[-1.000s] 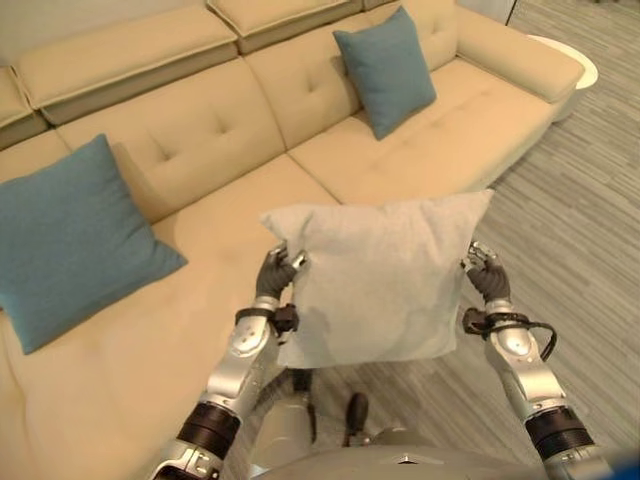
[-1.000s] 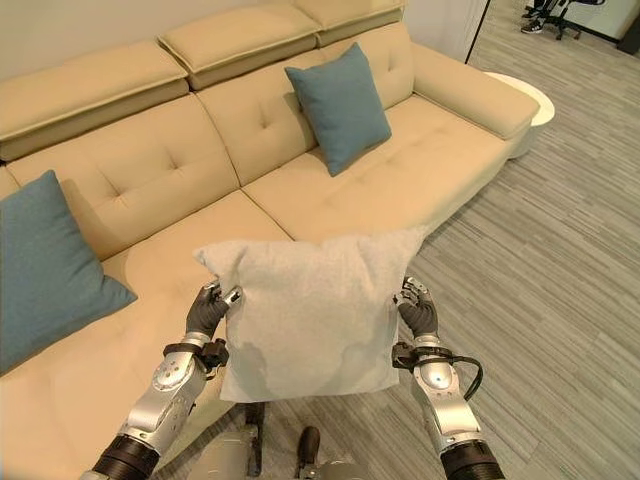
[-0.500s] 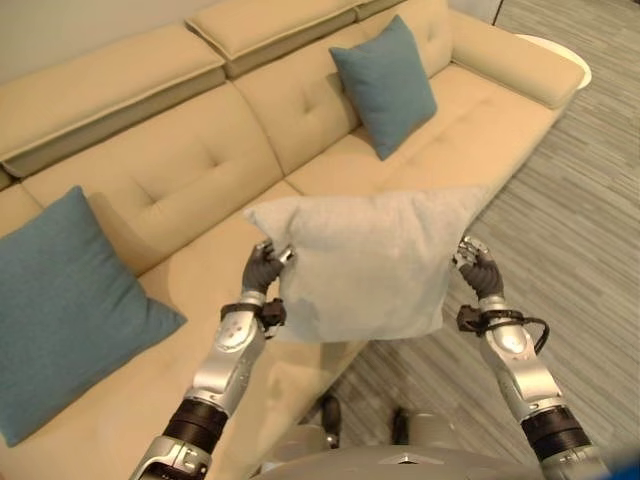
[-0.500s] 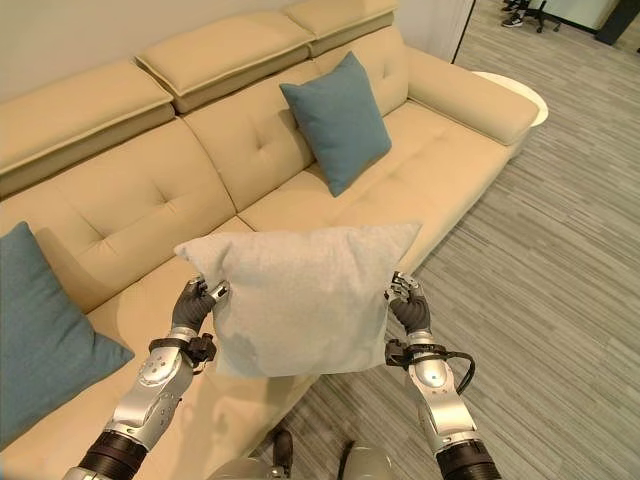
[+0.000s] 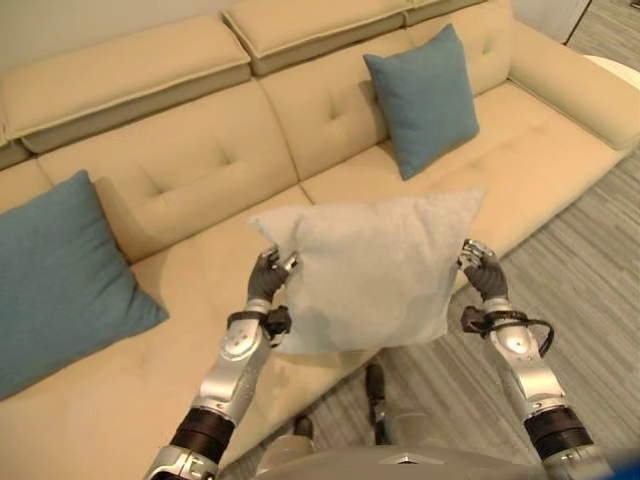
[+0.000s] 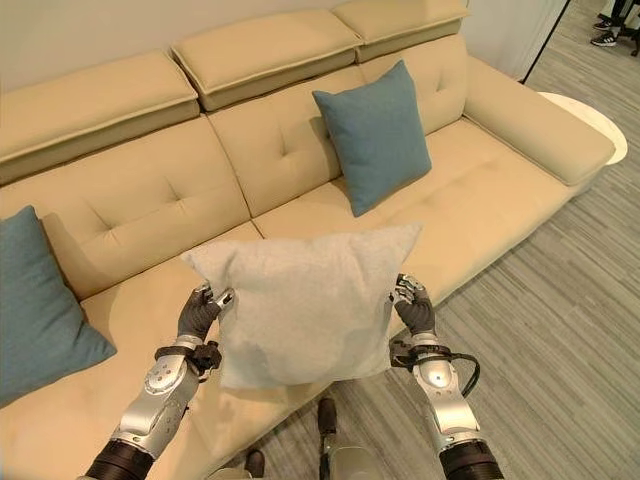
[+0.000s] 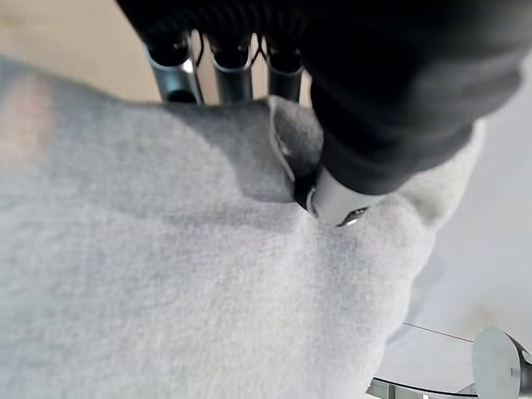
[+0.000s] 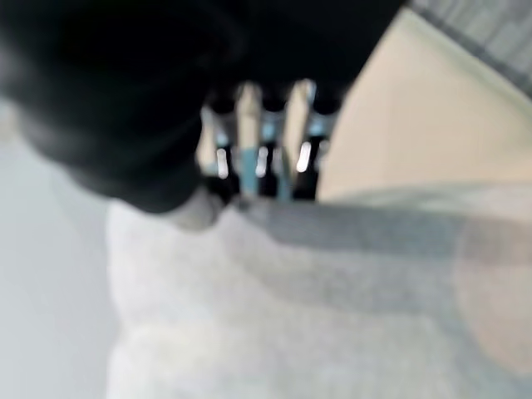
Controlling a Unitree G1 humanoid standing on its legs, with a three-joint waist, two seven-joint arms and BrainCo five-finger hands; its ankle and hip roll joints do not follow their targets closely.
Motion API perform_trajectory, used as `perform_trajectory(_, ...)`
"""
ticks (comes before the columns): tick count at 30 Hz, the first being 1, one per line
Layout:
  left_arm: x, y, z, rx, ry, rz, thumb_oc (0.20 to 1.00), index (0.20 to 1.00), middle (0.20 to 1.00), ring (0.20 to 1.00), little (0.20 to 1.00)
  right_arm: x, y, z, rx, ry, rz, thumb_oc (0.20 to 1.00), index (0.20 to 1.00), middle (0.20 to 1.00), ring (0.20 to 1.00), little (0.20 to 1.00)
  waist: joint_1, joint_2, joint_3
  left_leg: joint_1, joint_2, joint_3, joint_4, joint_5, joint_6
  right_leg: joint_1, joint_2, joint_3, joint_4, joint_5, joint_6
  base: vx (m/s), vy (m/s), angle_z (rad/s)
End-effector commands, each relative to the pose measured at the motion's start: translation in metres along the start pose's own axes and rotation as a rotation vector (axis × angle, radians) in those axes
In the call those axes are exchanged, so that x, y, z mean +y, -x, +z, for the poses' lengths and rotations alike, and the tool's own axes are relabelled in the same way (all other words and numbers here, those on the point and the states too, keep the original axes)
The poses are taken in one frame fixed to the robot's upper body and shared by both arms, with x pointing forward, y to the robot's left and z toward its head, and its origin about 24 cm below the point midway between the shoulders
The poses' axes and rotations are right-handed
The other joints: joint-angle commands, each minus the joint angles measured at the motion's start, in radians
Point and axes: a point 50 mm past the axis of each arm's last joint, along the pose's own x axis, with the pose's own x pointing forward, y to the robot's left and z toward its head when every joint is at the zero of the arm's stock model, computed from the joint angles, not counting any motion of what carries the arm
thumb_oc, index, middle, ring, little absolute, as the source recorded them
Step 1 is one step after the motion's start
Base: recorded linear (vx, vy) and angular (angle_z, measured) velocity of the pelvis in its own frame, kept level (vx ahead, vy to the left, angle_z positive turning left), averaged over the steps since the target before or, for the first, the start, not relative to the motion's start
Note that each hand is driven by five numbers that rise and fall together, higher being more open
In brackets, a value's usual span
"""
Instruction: Pick up all the scattered cushions and arrange them neatly on the sofa.
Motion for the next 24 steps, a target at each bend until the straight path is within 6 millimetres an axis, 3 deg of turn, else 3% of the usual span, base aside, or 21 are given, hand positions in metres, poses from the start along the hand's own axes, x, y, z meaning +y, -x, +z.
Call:
perform_trajectory(1,-0.029,-0.008,0.051,-0.251,0.007,-0.169,0.2,0.2,0.2,0.2,0.2,0.019,-0.006,0.048,-0.258,-0.09,0.076,0.2,0.2,0.2,0.2,0.2,0.024,-0.035,-0.054,-0.005,-0.056,0.002,0.021,-0.035,0.008,0.07,-0.075,-0.029,0.074,-0.158,0.1,0.08,-0.08,0.28)
perform_trajectory(8,-0.046,-0.019,0.068,-0.325,0.035,-0.199,0.2,0.2,0.2,0.2,0.2,0.007,-0.011,0.059,-0.304,-0.062,0.018,0.2,0.2,0.2,0.2,0.2,0.01,-0.026,-0.054,-0.04,-0.044,0.01,-0.014,0.011,-0.015,0.091,-0.085,-0.122,0.056,-0.189,0.093,0.01,-0.063,0.45)
perform_trajectory(11,-0.053,-0.022,0.071,-0.334,0.05,-0.224,0.2,0.2,0.2,0.2,0.2,-0.001,-0.012,0.062,-0.317,-0.051,-0.015,0.2,0.2,0.2,0.2,0.2,-0.016,-0.024,-0.057,-0.079,-0.037,0.098,0.02,0.009,-0.016,0.103,-0.093,-0.154,0.044,-0.198,0.094,0.03,-0.023,1.0)
perform_trajectory(12,-0.061,-0.024,0.071,-0.332,0.052,-0.256,0.2,0.2,0.2,0.2,0.2,-0.009,-0.011,0.064,-0.33,-0.043,-0.05,0.2,0.2,0.2,0.2,0.2,-0.027,-0.019,-0.053,-0.125,-0.027,0.202,0.014,0.04,-0.019,0.127,-0.104,-0.2,0.027,-0.203,0.099,0.01,0.007,0.96)
perform_trajectory(13,-0.064,-0.026,0.072,-0.332,0.039,-0.263,0.2,0.2,0.2,0.2,0.2,-0.01,-0.012,0.066,-0.337,-0.043,-0.065,0.2,0.2,0.2,0.2,0.2,-0.026,-0.019,-0.048,-0.167,-0.031,0.223,0.017,0.071,-0.019,0.132,-0.105,-0.213,0.025,-0.199,0.1,0.0,0.011,0.98)
perform_trajectory(15,-0.063,-0.026,0.073,-0.332,0.027,-0.26,0.2,0.2,0.2,0.2,0.2,-0.011,-0.014,0.067,-0.337,-0.046,-0.08,0.2,0.2,0.2,0.2,0.2,-0.021,-0.023,-0.043,-0.217,-0.033,0.232,0.028,0.087,-0.023,0.131,-0.11,-0.219,0.024,-0.195,0.101,0.0,0.039,1.11)
perform_trajectory(17,-0.056,-0.023,0.07,-0.325,0.013,-0.25,0.2,0.2,0.2,0.2,0.2,-0.004,-0.014,0.067,-0.336,-0.053,-0.048,0.2,0.2,0.2,0.2,0.2,-0.019,-0.013,-0.062,-0.185,-0.029,0.226,-0.012,0.071,-0.008,0.127,-0.105,-0.207,0.053,-0.209,0.113,0.18,0.166,0.0)
perform_trajectory(20,-0.05,-0.02,0.066,-0.308,-0.004,-0.24,0.2,0.2,0.2,0.2,0.2,0.0,-0.012,0.062,-0.311,-0.063,-0.033,0.2,0.2,0.2,0.2,0.2,-0.017,-0.023,-0.077,-0.163,-0.035,0.243,-0.015,0.064,0.004,0.145,-0.117,-0.188,0.069,-0.221,0.119,0.18,0.134,-0.39)
perform_trajectory(24,-0.036,-0.017,0.067,-0.309,-0.026,-0.199,0.2,0.2,0.2,0.2,0.2,0.014,-0.013,0.06,-0.296,-0.084,0.018,0.2,0.2,0.2,0.2,0.2,0.01,-0.029,-0.058,-0.113,-0.042,0.279,0.008,0.022,0.041,0.124,-0.149,-0.138,0.22,-0.23,0.142,0.11,0.165,-0.39)
